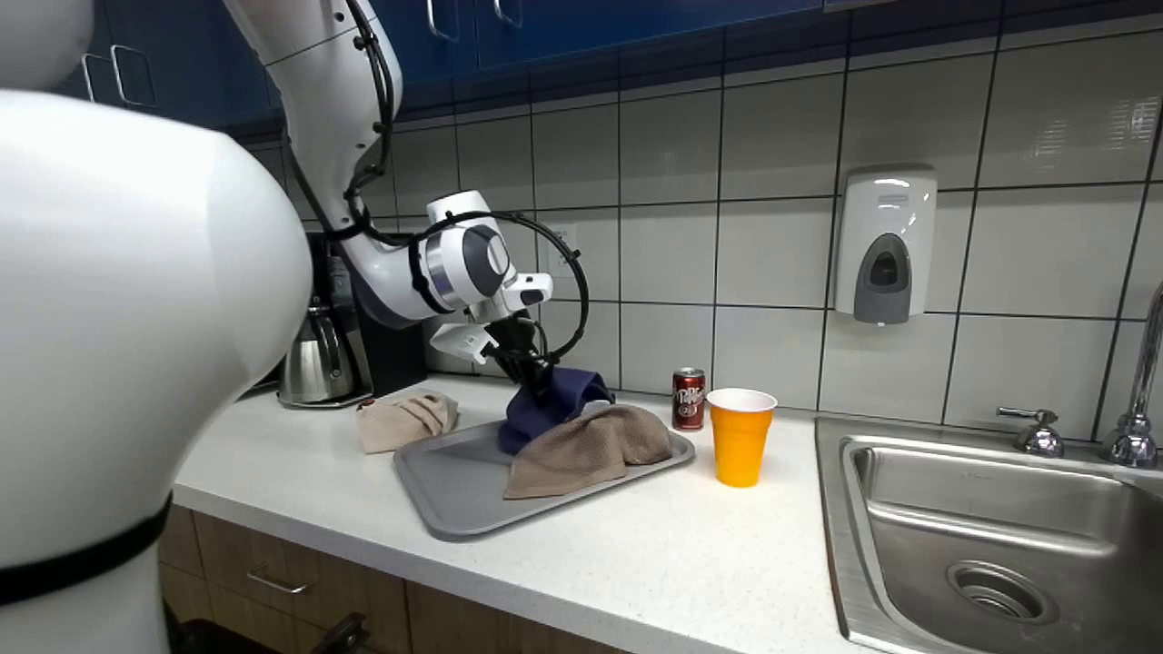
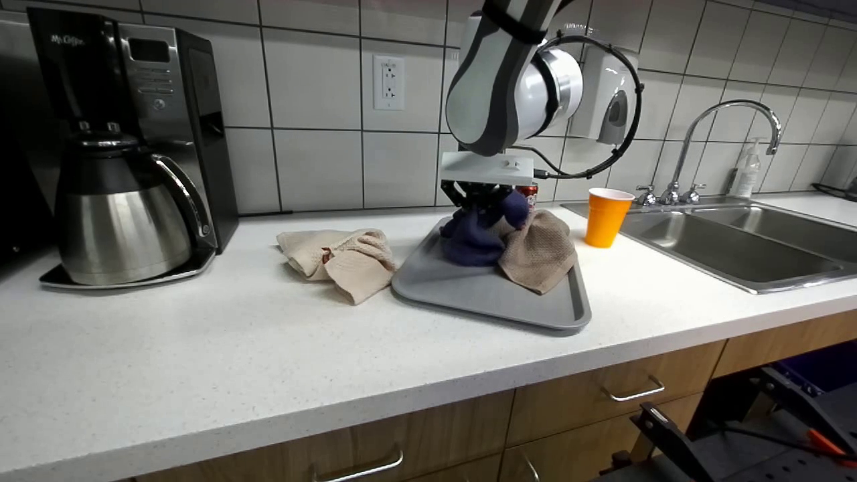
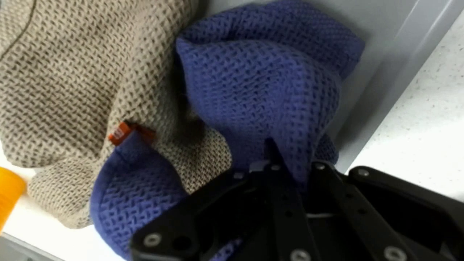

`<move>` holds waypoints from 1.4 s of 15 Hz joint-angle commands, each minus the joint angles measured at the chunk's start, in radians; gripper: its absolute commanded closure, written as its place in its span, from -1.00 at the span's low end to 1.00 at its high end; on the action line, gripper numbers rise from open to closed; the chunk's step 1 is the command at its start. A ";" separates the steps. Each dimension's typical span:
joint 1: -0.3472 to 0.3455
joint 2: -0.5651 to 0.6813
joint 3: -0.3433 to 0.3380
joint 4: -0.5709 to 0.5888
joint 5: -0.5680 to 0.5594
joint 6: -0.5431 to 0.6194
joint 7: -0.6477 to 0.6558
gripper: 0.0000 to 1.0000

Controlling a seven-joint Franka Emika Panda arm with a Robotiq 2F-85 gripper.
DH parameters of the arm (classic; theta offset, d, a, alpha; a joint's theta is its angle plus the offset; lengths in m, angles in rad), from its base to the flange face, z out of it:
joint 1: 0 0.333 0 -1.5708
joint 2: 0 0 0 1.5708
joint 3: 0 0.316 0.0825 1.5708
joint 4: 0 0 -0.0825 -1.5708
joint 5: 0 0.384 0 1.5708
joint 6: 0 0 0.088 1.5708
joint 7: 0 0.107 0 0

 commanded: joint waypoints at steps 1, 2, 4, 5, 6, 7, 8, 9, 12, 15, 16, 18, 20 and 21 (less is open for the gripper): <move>-0.148 -0.014 0.129 0.060 -0.020 -0.092 -0.044 0.95; -0.176 -0.011 0.151 0.073 -0.033 -0.107 -0.041 0.95; -0.215 -0.012 0.180 0.086 -0.067 -0.130 -0.030 0.95; -0.225 -0.014 0.185 0.091 -0.091 -0.144 -0.019 0.31; -0.242 -0.022 0.201 0.090 -0.107 -0.154 -0.022 0.30; -0.249 -0.025 0.205 0.091 -0.129 -0.166 -0.014 0.19; -0.261 -0.029 0.217 0.091 -0.147 -0.172 -0.015 0.03; -0.266 -0.036 0.221 0.089 -0.165 -0.186 -0.008 -0.10; -0.286 -0.061 0.245 0.069 -0.206 -0.200 -0.006 -0.57; -0.293 -0.094 0.254 0.053 -0.256 -0.207 0.005 -0.98; -0.294 -0.105 0.255 0.050 -0.275 -0.212 0.012 -1.00; -0.298 -0.134 0.264 0.040 -0.311 -0.222 0.024 -1.00; -0.312 -0.163 0.284 0.032 -0.338 -0.234 0.024 -1.00; -0.320 -0.176 0.298 0.026 -0.350 -0.237 0.024 -1.00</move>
